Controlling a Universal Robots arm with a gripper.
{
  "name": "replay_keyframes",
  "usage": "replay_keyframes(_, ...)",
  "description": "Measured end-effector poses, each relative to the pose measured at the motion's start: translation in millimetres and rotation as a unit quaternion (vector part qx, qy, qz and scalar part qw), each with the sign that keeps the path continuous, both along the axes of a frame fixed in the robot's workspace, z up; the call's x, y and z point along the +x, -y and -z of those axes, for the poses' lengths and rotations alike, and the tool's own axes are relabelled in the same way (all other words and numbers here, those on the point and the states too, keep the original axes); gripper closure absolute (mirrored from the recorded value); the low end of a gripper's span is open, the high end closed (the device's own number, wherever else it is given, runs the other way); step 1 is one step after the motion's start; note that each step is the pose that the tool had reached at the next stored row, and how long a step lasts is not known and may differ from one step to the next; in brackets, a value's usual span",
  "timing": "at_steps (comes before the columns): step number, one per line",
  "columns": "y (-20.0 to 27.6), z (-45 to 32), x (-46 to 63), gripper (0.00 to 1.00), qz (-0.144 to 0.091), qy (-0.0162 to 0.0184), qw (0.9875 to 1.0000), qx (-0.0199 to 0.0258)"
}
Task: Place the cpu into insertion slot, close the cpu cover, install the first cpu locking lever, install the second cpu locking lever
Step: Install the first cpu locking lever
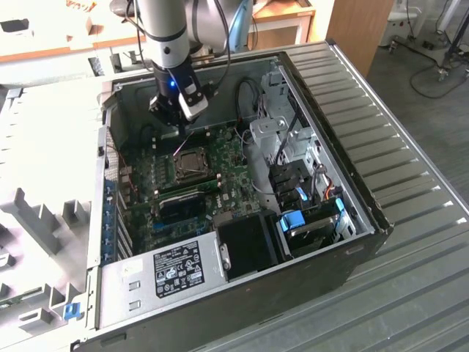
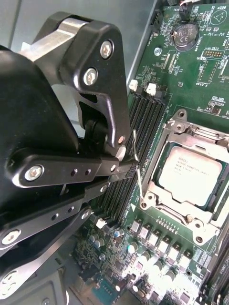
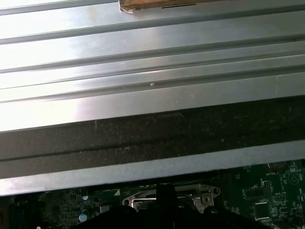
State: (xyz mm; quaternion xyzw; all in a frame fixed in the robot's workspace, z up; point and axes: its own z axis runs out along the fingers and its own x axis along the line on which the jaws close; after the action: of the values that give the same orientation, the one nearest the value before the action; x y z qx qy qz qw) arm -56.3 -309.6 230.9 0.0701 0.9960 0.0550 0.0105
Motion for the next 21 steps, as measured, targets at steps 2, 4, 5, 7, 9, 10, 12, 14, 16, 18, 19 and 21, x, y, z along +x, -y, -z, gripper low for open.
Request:
replay_keyframes(2, -0.1, 0.3, 0.8, 0.89, 0.0, 0.0, 1.0, 0.0)
replay_keyframes(4, -0.3, 0.6, 1.3, 0.89, 0.0, -0.0001, 1.0, -0.0001)
replay_keyframes(5, -0.3, 0.8, 1.3, 0.89, 0.0, -0.0001, 1.0, -0.0001)
replay_keyframes(7, -0.6, 1.2, 1.4, 0.89, 0.0, 0.0, 1.0, -0.0001)
replay_keyframes(9, -0.9, 1.6, 1.4, 0.89, 0.0, 0.0, 1.0, 0.0002)
replay_keyframes(10, -1.1, 1.8, 1.4, 0.89, 0.0, 0.0, 1.0, 0.0003)
replay_keyframes(12, -1.4, 2.3, 1.4, 0.89, 0.0, 0.0, 1.0, 0.0004)
replay_keyframes(14, -2.0, 2.6, 1.4, 0.89, 0.0, 0.0, 1.0, 0.0006)
replay_keyframes(16, -2.5, 3.0, 1.4, 0.89, 0.0, 0.0, 1.0, 0.0007)
replay_keyframes(18, -2.9, 3.4, 1.4, 0.89, 0.0, 0.0, 1.0, 0.0008)
replay_keyframes(19, -3.1, 3.7, 1.4, 0.89, 0.0, 0.0, 1.0, 0.0008)
replay_keyframes(21, -3.3, 4.6, 1.4, 0.89, 0.0, 0.0, 1.0, 0.0007)
